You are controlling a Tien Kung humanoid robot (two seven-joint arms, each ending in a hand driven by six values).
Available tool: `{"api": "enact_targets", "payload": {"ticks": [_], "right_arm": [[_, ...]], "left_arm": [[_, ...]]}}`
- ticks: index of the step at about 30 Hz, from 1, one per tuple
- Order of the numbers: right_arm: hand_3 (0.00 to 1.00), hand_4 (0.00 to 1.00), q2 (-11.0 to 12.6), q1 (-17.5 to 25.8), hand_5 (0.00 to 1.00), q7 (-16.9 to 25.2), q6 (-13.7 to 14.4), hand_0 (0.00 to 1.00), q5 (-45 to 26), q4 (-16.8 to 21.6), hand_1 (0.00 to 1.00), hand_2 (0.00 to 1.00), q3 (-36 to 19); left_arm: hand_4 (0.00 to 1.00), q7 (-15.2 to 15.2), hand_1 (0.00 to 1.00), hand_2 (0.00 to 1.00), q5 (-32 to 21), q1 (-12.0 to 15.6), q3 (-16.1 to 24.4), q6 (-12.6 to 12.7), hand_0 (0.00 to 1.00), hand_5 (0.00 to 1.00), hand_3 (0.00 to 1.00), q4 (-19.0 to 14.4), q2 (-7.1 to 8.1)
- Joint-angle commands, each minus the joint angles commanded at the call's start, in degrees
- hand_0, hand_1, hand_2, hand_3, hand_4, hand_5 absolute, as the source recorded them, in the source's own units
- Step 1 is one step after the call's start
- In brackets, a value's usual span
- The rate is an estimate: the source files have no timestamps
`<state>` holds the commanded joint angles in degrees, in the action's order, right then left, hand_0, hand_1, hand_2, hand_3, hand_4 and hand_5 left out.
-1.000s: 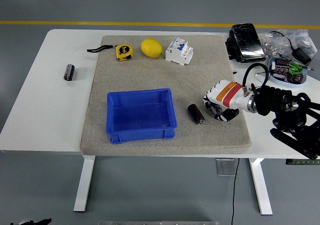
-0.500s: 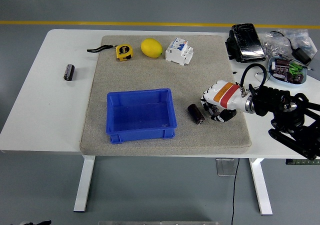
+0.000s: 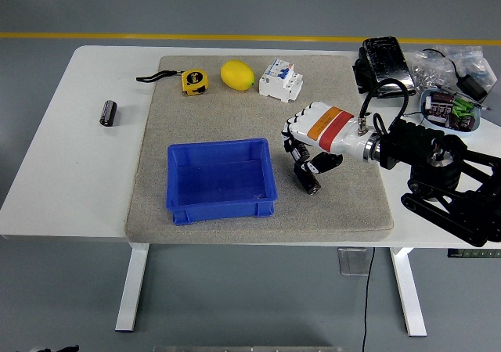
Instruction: Pick up the battery,place it into the box
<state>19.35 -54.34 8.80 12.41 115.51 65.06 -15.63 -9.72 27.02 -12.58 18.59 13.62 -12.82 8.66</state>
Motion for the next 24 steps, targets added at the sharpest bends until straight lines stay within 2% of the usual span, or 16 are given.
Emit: {"api": "enact_targets", "payload": {"ticks": [5,6,11,12,14,17,18,24], "right_arm": [[0.500,0.561,-1.7,-1.4,0.062,-1.0,-1.2,0.539,-0.2,3.1,0.493,0.519,2.0],[0.678,0.696,-2.2,-1.7,0.168,-1.2,-1.9,0.593,-0.3,3.2,0.615,0.697,2.5],[0.678,0.696,-4.9,-3.5,0.168,-1.5,-5.1,0.593,0.4,3.1,0.615,0.697,5.1],[0.875,0.838,-5.5,-4.0,0.228,-1.6,-5.6,0.724,0.5,2.9,0.733,0.806,5.5],[0.875,0.838,-6.4,-4.5,0.228,-1.6,-5.9,0.724,0.6,2.5,0.733,0.806,6.0],[0.875,0.838,-7.8,-5.1,0.228,-0.9,-4.9,0.724,0.4,1.3,0.733,0.806,6.2],[0.943,0.924,-8.0,-5.2,0.260,-0.8,-4.7,0.744,0.3,1.1,0.763,0.864,6.1],[0.964,0.940,-7.8,-5.9,0.274,-0.3,-4.4,0.767,-0.1,1.1,0.776,0.878,5.1]], "left_arm": [[0.627,0.2,0.705,0.749,-0.6,-0.1,-0.2,0.1,0.716,0.496,0.615,0.1,0.14],[0.627,0.2,0.701,0.748,-0.5,-0.1,-0.1,0.1,0.716,0.497,0.614,0.1,0.15],[0.627,0.3,0.701,0.748,-0.9,-0.2,-0.4,0.1,0.716,0.497,0.614,0.0,0.19],[0.627,0.2,0.701,0.748,-1.0,-0.2,-0.5,0.1,0.717,0.497,0.615,0.0,0.20],[0.627,0.3,0.701,0.748,-1.0,-0.2,-0.5,0.1,0.717,0.497,0.615,0.0,0.24],[0.627,0.3,0.701,0.748,-1.1,-0.3,-0.6,0.2,0.717,0.497,0.615,0.0,0.30],[0.627,0.4,0.700,0.748,-1.2,-0.3,-0.6,0.2,0.716,0.497,0.616,0.0,0.30],[0.627,0.4,0.696,0.747,-1.1,-0.4,-0.5,0.2,0.716,0.497,0.616,0.1,0.45]]}}
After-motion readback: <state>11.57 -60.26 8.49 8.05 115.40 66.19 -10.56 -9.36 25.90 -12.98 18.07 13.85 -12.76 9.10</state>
